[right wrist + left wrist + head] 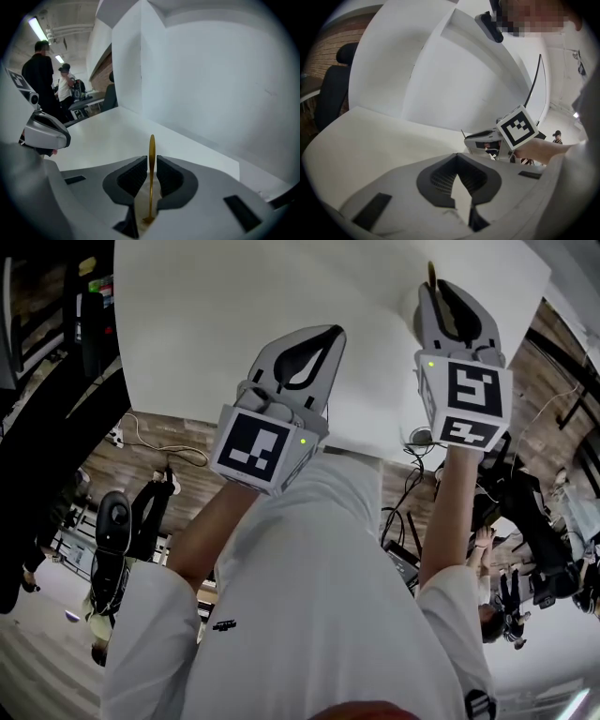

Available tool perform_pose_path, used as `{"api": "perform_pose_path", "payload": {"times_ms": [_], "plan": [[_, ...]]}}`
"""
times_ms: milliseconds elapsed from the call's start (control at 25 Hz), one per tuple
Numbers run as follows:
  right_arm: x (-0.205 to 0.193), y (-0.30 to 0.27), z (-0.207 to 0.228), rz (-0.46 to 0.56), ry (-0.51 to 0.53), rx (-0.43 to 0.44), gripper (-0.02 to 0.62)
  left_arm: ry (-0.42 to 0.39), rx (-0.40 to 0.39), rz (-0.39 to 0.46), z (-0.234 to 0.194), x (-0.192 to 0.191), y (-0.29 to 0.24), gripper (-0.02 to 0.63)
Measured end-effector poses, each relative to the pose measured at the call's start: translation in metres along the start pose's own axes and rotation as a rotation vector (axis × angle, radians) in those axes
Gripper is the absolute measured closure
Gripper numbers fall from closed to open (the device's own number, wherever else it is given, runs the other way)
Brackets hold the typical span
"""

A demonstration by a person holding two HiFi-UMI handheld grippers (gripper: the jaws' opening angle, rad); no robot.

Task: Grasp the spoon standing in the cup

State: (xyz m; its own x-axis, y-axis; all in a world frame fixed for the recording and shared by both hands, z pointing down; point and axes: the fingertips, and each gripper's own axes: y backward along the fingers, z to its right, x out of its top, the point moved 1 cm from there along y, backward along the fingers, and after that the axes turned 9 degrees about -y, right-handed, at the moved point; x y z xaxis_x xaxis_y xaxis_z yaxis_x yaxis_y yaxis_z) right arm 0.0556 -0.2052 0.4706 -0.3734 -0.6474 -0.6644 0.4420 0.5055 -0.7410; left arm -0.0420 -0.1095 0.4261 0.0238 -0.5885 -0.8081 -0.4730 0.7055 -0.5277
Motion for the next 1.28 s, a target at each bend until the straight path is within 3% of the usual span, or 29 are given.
{"api": "perform_pose_path", "payload": {"times_ms": [560, 1280], "plan": [[0.003, 0.022, -0.003, 0.058, -0.032, 0.01, 0.561, -0.008, 0.011, 0.026, 0.008, -0.001, 0.014, 0.611], [0.037, 0.133, -0.002, 0.38, -0.061, -0.047, 0.563, -0.086, 0.026, 0.09, 0.053, 0.023, 0.058, 0.611]]}}
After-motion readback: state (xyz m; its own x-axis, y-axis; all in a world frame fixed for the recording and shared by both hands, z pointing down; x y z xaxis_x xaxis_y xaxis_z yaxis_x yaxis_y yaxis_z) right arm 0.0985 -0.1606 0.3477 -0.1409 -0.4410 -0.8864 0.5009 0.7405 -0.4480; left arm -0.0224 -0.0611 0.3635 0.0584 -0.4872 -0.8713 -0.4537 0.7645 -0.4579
